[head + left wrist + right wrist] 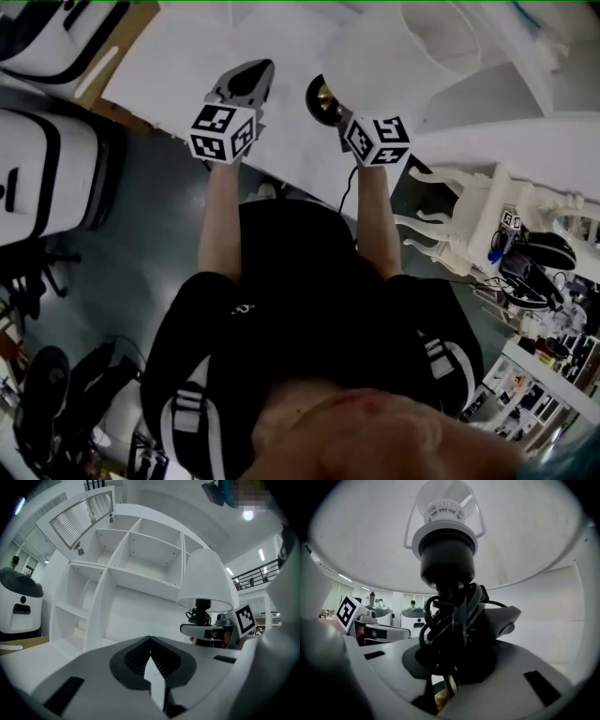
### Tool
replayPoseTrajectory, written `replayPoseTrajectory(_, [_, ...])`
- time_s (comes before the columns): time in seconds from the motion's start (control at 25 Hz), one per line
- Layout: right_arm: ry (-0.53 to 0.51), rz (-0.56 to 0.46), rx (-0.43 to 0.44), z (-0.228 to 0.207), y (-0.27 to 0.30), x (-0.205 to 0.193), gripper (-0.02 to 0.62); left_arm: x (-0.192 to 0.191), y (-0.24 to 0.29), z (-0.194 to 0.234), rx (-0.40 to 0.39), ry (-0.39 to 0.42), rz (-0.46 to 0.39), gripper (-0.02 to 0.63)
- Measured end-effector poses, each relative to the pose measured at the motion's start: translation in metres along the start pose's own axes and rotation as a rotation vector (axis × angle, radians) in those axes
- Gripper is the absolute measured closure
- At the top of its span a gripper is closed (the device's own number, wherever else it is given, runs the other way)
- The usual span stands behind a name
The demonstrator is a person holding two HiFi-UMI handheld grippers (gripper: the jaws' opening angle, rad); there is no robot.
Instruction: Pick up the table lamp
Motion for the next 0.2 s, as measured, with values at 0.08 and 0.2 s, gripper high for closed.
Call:
replayPoseTrajectory(0.08, [0.001,-0.013,0.006,-0.003,-0.003,0.006,0.511,0.003,0.004,-0.008,-0.008,0.006,-0.006,0.597])
replayPoseTrajectory(0.2, [-0.006,-0.033,0.009,-0.01,-0.007,0.013,0.511,0.007,0.012,-0.02,-0.013,0.026,-0.011,0.597])
Point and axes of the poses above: the fingertips, and each gripper's own axes: y forward along the fingers, z to its left, x out of its top, the point moved 8 cm from there along -y, backward along the fingers, and after that the axes turned 11 degrees about -x, right-handed, at the moved point
